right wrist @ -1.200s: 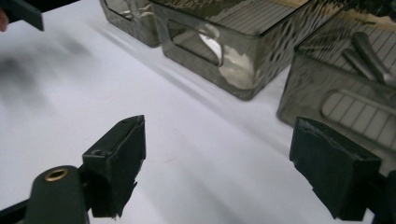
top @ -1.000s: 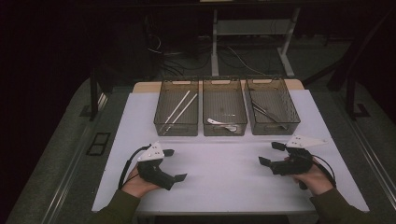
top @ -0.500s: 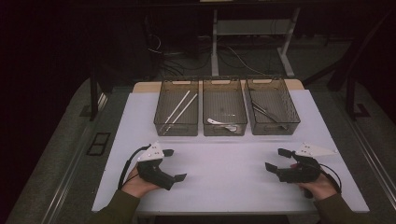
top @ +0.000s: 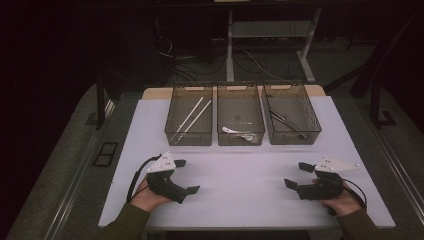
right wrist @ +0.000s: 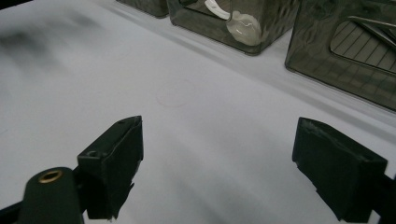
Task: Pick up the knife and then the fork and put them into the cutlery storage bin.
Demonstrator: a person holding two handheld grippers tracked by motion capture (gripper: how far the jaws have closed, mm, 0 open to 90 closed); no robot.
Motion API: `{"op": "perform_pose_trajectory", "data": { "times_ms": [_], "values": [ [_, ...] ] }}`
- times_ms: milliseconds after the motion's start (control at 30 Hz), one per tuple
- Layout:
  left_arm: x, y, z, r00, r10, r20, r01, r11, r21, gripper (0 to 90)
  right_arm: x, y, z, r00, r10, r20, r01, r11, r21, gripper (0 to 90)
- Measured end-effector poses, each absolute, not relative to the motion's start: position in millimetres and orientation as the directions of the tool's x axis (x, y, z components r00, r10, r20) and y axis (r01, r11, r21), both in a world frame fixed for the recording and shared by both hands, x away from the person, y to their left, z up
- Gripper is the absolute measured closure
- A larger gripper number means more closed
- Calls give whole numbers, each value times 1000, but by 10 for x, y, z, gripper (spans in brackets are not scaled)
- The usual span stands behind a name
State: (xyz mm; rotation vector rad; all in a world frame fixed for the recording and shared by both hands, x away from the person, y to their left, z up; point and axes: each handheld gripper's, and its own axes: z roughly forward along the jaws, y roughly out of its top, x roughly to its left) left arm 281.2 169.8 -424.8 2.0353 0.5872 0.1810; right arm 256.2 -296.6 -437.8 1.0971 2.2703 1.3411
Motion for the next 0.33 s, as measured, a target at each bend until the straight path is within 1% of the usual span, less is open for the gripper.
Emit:
{"op": "perform_pose_trajectory", "data": {
  "times_ms": [333],
  "values": [
    [2821,1694,-4247,873,475,-109,329,-409,851,0,2552,-2980,-4369,-669,733,121,461,282,841,162]
  ]
}}
